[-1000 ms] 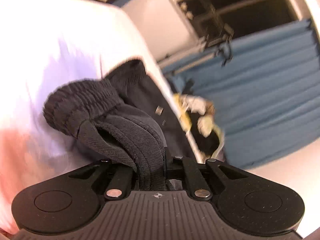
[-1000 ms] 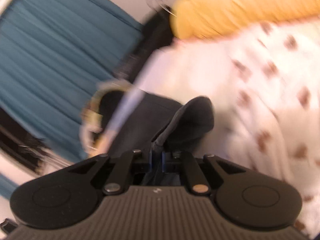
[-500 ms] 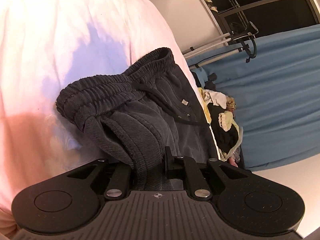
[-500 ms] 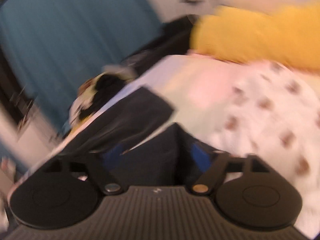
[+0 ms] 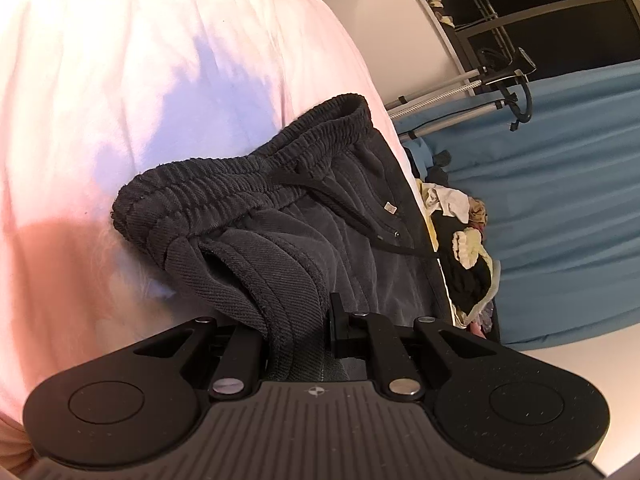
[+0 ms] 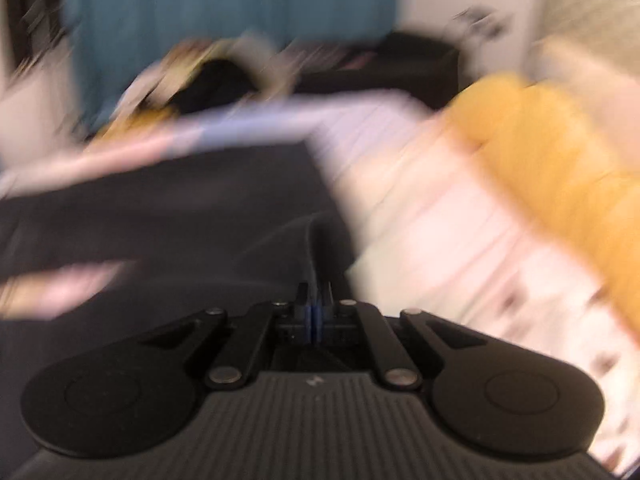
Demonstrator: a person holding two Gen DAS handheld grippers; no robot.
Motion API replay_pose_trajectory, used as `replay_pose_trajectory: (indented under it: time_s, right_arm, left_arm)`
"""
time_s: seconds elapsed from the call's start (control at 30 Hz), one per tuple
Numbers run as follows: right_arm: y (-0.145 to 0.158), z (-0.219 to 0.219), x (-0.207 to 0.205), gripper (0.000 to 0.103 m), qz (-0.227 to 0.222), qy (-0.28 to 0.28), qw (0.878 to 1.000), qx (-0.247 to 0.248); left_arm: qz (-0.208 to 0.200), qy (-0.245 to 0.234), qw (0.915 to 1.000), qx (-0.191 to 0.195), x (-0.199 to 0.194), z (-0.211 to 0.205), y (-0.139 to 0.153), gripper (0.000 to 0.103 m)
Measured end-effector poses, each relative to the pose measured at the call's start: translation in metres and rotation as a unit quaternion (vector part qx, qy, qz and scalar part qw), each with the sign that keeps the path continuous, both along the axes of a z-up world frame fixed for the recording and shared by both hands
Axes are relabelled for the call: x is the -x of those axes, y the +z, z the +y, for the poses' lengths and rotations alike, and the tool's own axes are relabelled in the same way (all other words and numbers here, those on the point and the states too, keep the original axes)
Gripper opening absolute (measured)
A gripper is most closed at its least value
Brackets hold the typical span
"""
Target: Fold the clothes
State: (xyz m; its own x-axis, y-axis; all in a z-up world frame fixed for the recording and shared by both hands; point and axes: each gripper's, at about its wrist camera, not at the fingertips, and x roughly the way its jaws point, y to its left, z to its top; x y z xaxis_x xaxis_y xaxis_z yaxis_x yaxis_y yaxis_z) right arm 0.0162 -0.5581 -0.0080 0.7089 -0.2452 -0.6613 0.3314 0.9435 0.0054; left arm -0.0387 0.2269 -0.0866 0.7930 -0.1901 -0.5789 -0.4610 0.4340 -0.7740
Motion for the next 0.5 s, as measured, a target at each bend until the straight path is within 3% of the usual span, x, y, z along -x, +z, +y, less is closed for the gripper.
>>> replay_pose_trajectory:
  time_s: [0.03, 0.07, 0.1, 0.17, 0.2, 0.27, 0.37, 0.5]
  right_arm:
    - [0.002, -0.012, -0.007, 0.023, 0.004, -0.032, 0.999, 0.007]
    - [0.004, -0.024, -0.015, 0.048, 0.009, -0.064, 0.998, 0.014]
    - [0.005, -0.032, -0.014, 0.060, 0.002, -0.091, 0.996, 0.020]
    - [0.007, -0.045, -0.006, 0.068, -0.026, -0.134, 0.991, 0.018]
    - [0.005, -0.051, 0.005, 0.076, -0.046, -0.145, 0.988, -0.007]
    - [-0.004, -0.058, 0.029, 0.081, -0.067, -0.160, 0.982, -0.072]
    - [-0.023, -0.055, 0.067, 0.081, -0.047, -0.165, 0.971, -0.169]
    - [-0.050, -0.040, 0.112, 0.081, -0.017, -0.182, 0.938, -0.294]
  left_arm:
    - [0.000, 0.000, 1.0000, -0.002, -0.001, 0.000, 0.000, 0.013]
    - [0.001, 0.000, 1.0000, -0.005, -0.001, -0.001, 0.000, 0.013]
    - [0.001, 0.000, 1.0000, -0.007, 0.000, -0.001, 0.001, 0.013]
    - [0.001, 0.000, 1.0000, -0.006, 0.003, -0.001, 0.000, 0.013]
    - [0.001, 0.000, 1.0000, -0.005, 0.003, -0.001, 0.000, 0.013]
    - [-0.001, 0.000, 1.0000, -0.005, 0.003, -0.001, -0.001, 0.013]
    - [-0.001, -0.002, 0.9999, -0.012, 0.001, -0.002, -0.001, 0.013]
    - [0.000, -0.004, 0.9999, -0.016, -0.001, -0.003, -0.003, 0.013]
